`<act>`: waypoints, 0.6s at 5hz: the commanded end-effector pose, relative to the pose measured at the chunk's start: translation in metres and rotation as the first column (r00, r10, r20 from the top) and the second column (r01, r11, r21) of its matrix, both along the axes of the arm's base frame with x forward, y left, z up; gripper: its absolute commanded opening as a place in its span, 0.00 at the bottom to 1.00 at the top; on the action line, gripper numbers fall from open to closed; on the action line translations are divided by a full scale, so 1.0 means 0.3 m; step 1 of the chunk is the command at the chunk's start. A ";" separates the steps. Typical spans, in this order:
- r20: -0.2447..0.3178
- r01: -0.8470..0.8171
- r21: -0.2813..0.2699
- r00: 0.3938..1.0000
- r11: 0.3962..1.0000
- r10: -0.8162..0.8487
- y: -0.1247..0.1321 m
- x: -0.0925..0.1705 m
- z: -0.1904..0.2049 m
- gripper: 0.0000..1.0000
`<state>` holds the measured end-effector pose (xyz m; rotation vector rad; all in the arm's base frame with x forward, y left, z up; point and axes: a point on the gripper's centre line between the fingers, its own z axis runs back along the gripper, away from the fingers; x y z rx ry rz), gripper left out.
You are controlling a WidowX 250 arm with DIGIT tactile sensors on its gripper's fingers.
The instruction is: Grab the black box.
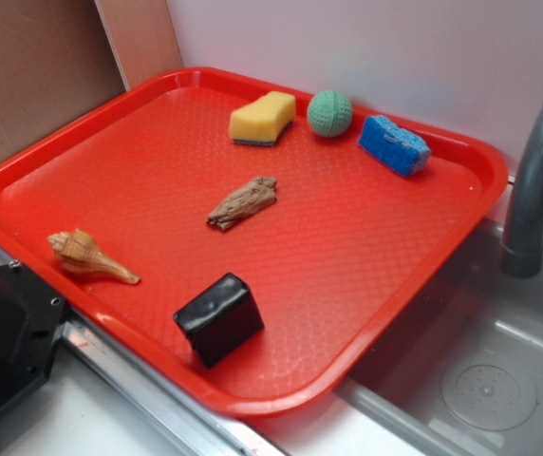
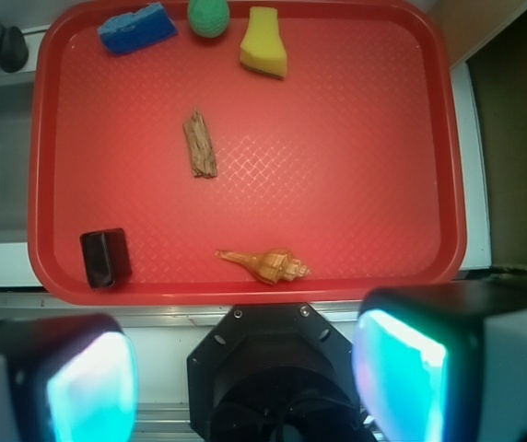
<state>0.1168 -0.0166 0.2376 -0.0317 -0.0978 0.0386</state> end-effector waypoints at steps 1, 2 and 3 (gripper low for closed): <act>0.000 0.000 0.000 1.000 1.000 0.000 0.000 0.000 0.000 1.00; 0.000 0.121 0.032 0.993 0.992 -0.121 -0.157 0.054 -0.093 1.00; 0.071 0.172 0.052 0.982 0.984 -0.175 -0.314 0.073 -0.194 1.00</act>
